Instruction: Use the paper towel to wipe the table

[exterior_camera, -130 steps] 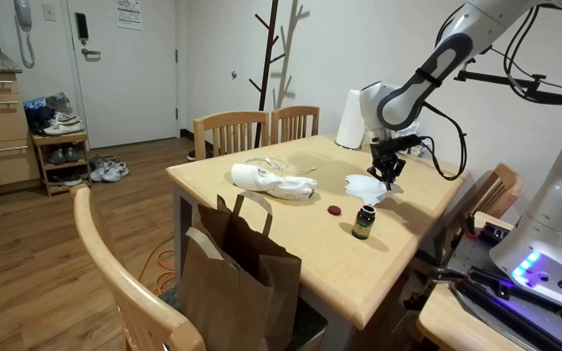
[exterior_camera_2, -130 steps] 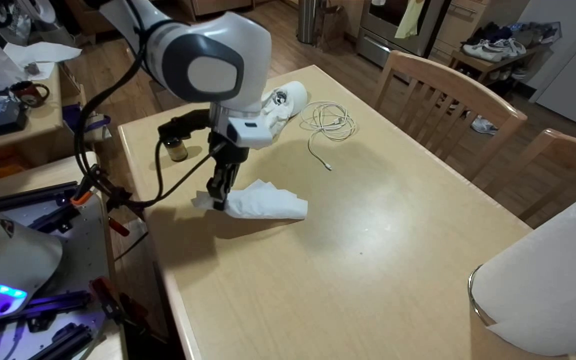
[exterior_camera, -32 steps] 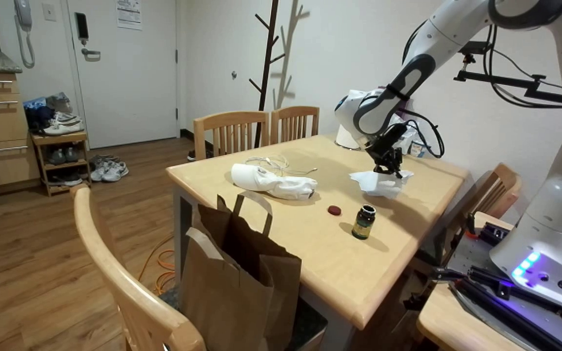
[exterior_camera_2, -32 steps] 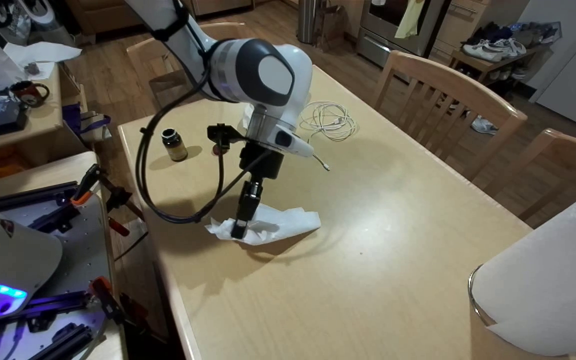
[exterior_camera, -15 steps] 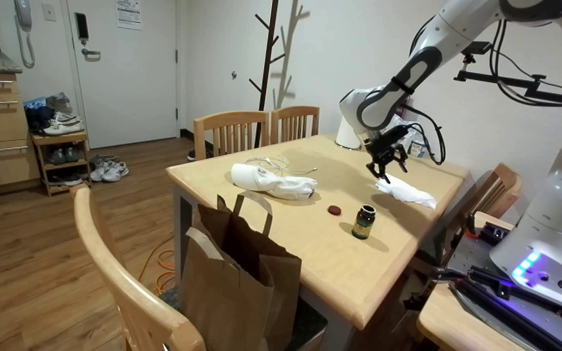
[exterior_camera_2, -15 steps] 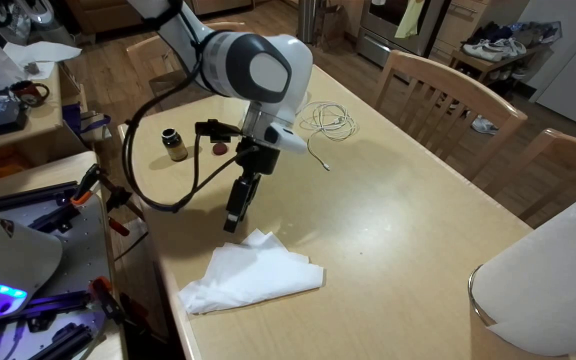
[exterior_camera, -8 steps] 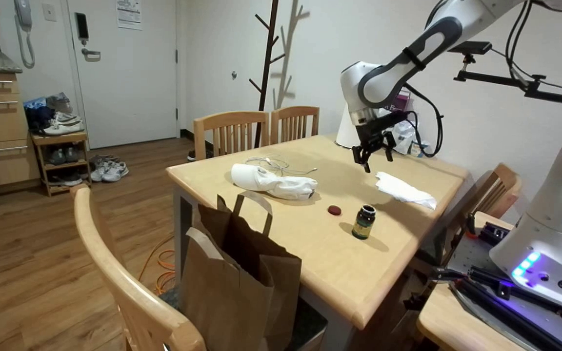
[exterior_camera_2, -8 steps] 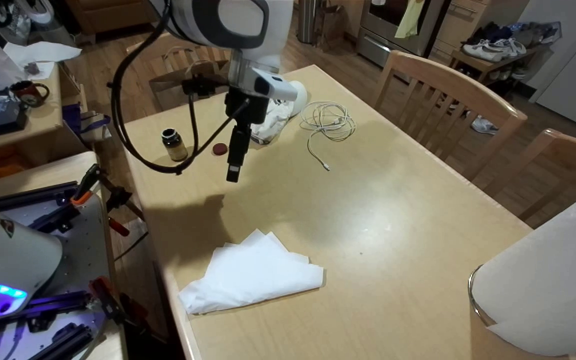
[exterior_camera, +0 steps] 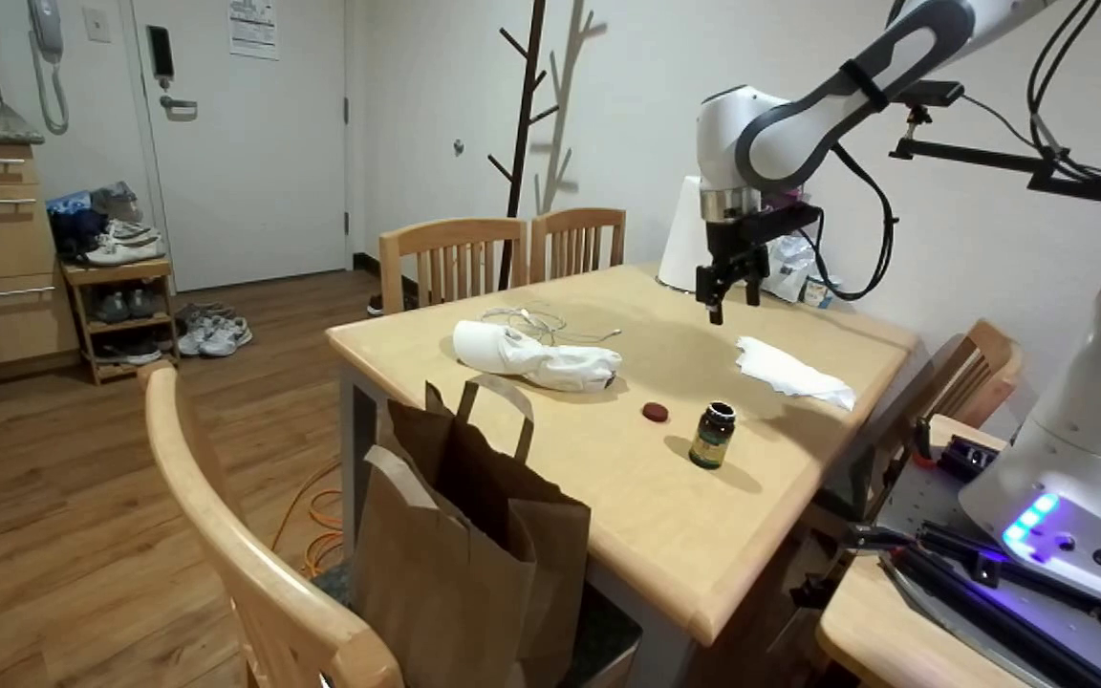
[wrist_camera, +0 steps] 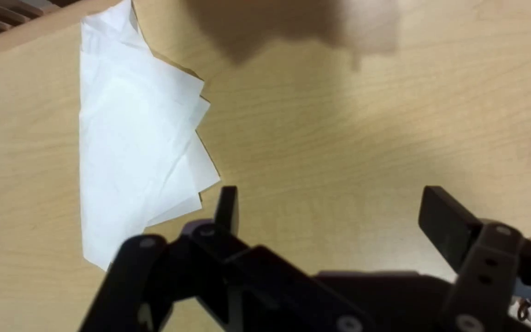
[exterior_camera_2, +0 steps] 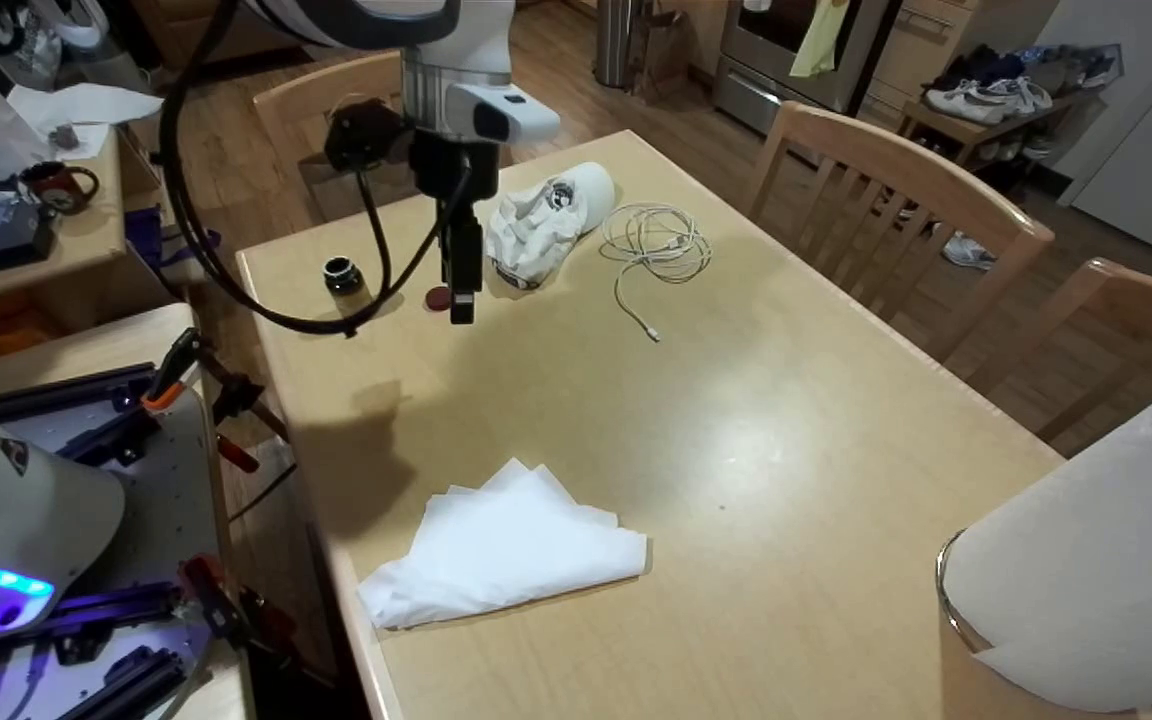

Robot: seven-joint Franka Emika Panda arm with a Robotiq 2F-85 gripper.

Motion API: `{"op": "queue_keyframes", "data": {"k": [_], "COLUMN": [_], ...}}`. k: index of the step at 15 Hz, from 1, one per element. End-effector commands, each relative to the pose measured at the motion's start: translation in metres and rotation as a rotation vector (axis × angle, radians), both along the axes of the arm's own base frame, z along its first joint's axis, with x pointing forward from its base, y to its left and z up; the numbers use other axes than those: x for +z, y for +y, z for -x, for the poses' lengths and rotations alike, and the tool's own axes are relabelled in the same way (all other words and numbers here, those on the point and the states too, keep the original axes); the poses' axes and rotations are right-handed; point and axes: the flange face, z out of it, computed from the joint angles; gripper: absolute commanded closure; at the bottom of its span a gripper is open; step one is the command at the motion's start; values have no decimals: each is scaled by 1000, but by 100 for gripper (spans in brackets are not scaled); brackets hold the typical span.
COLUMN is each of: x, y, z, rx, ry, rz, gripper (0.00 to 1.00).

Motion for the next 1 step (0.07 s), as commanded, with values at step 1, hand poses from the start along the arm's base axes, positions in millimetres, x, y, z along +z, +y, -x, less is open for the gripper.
{"op": "queue_keyframes", "data": {"k": [1], "x": [0], "y": [0], "z": [-1], "rx": [-1], "ry": [1], "rz": [0], "gripper": [0]}}
